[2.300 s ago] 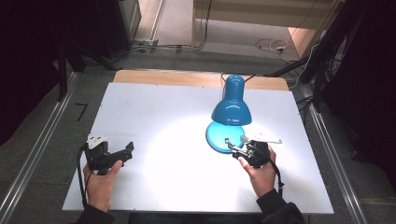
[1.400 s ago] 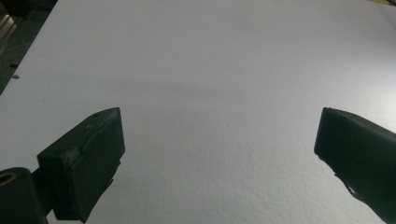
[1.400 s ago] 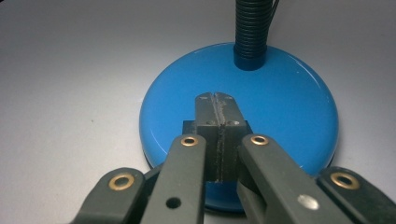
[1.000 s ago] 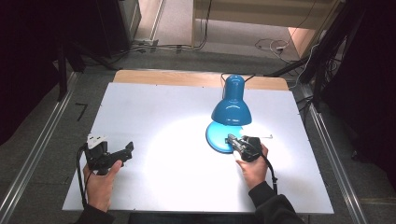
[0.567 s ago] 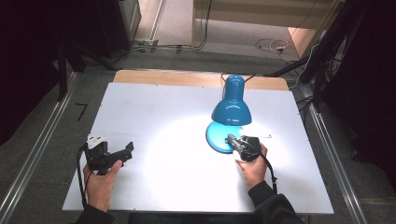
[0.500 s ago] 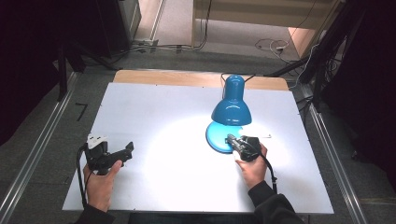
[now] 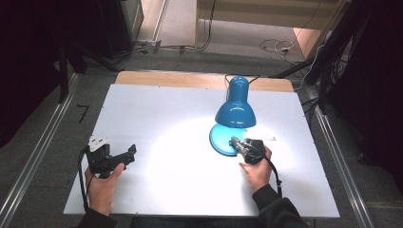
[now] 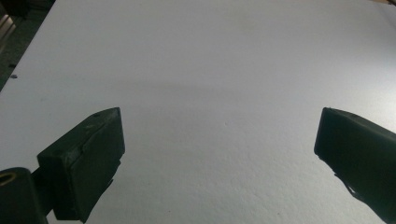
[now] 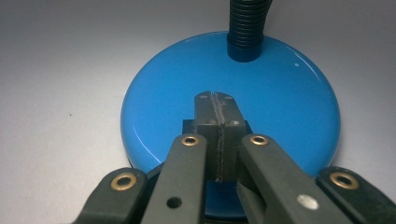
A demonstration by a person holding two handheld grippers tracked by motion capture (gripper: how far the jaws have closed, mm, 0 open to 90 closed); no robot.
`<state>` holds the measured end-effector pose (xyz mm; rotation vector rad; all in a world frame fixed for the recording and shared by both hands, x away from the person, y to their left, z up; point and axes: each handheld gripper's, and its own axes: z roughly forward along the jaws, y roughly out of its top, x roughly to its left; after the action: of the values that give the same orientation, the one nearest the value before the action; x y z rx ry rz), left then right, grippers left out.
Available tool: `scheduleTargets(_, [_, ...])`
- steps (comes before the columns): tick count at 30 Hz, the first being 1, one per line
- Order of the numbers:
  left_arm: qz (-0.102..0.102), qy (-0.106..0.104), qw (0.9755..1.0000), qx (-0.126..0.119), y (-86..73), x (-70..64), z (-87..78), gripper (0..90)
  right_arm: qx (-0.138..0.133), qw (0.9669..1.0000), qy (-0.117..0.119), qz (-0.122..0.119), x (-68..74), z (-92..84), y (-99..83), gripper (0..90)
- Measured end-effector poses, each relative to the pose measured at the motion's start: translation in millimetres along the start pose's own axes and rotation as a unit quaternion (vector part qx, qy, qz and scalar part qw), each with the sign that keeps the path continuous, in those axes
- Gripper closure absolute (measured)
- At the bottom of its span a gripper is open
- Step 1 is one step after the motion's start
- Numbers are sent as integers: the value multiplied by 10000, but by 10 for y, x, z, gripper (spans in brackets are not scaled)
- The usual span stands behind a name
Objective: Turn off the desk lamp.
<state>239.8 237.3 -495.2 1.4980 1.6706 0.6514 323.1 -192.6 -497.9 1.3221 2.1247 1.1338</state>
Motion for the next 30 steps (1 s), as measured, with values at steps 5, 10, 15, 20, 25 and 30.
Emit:
scheduleTargets(5, [3, -10, 10000, -9, 0, -1, 0, 24, 19, 10000, -22, -8, -3, 13, -3, 881])
scheduleTargets(10, [-8, -9, 10000, -15, 0, 3, -3, 24, -63, 10000, -10, -32, 7, 47, 4, 880])
scheduleTargets(15, [-33, -22, 10000, -18, 1, 11, 2, 24, -211, 9997, 69, 103, -20, 11, 18, 851])
scheduleTargets(20, [-23, -16, 10000, -5, 1, 9, 0, 24, -173, 9994, 194, 227, -62, -55, 48, 644])
scheduleTargets(25, [-18, -14, 10000, -2, 1, 9, -2, 24, -133, 9996, 216, 155, -50, -86, 58, 406])
scheduleTargets(30, [-15, -7, 10000, -4, 1, 8, -3, 24, -124, 9995, 258, 104, -35, -99, 56, 320])
